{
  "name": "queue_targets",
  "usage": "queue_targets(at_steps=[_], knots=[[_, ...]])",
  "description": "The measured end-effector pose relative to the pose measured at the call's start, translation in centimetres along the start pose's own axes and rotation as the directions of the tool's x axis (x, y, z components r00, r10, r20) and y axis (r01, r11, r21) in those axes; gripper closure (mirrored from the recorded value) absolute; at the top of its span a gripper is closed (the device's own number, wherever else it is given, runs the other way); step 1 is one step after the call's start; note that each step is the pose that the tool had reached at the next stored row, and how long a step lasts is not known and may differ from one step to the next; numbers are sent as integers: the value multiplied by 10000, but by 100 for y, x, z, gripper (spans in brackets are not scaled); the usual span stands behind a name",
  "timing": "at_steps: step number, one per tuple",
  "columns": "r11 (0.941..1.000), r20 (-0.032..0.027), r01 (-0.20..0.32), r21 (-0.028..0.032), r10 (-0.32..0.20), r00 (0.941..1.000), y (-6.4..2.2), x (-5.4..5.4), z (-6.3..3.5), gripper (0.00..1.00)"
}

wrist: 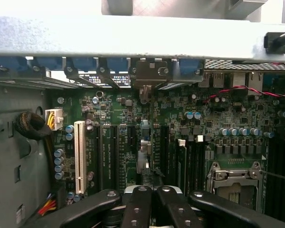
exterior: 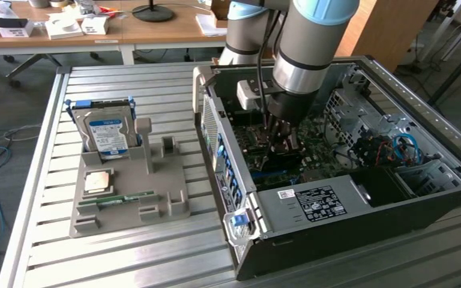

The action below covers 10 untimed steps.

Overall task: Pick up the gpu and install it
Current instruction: 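Press down on the gpu until it lock into place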

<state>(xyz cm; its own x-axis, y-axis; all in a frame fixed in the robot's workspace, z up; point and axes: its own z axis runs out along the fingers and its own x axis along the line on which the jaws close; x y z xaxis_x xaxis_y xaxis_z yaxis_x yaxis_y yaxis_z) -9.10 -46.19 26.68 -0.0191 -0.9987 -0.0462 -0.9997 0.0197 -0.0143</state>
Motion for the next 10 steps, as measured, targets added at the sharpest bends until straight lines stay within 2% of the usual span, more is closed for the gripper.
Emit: queue_targets(at_steps=[10], knots=[[10000,1,-6,0,6,10000,0,-12,4,89]])
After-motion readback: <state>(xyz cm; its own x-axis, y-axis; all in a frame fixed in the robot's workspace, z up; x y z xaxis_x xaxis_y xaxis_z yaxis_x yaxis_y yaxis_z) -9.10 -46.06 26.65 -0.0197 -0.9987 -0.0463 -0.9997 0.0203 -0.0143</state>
